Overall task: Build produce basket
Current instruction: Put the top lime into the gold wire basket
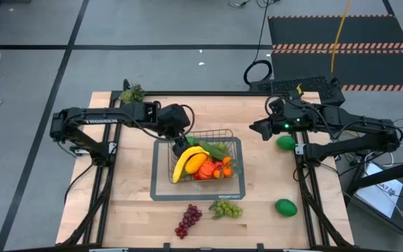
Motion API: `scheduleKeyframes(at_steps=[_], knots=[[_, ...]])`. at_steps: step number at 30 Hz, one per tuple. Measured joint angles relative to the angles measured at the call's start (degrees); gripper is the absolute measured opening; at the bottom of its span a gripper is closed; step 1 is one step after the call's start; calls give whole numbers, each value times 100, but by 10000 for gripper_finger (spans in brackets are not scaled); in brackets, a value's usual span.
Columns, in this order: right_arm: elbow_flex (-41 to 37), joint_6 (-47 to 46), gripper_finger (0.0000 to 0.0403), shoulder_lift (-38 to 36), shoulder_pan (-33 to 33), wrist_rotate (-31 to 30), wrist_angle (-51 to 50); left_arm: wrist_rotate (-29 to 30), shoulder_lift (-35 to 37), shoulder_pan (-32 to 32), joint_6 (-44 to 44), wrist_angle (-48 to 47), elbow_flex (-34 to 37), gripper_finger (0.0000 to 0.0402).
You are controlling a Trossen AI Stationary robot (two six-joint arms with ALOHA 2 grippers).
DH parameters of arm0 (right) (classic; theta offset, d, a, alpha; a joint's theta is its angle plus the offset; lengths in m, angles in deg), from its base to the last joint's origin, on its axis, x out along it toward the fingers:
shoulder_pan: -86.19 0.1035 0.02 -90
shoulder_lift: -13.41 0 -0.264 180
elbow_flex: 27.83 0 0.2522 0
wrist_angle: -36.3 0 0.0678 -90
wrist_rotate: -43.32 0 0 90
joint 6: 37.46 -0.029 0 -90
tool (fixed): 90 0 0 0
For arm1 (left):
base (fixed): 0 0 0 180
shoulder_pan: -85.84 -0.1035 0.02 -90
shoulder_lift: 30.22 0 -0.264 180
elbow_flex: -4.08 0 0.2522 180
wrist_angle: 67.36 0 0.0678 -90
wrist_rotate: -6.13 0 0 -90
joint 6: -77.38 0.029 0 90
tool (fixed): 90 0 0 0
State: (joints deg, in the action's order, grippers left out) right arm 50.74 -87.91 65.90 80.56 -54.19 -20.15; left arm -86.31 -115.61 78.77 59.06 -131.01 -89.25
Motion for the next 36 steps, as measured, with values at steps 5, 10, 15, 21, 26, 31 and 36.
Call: scheduleKeyframes(at_steps=[5, 10, 15, 21, 26, 31, 36], knots=[[0, -563, 167, 121, 11, -1, -230, 10, 0, 50, -270, -711, -506, 339], [0, -1034, 167, 318, 11, -13, -525, 9, 2, 138, -144, -1581, -926, 339], [0, -1438, 167, 488, 11, 13, -896, 40, 7, 158, 4, -2125, -993, 340], [0, -1217, 167, 665, -73, 568, -2041, 114, 7, 156, 148, -2666, -993, 340], [0, -373, 167, 917, -296, 1059, -3132, 385, 7, 97, 202, -2630, -993, 340], [0, 382, 174, 1312, -602, 1062, -3804, 561, 7, -117, 214, -2526, -993, 340], [0, 1307, 193, 1848, -1024, 1060, -4080, 881, 7, -433, 211, -2248, -993, 340]])
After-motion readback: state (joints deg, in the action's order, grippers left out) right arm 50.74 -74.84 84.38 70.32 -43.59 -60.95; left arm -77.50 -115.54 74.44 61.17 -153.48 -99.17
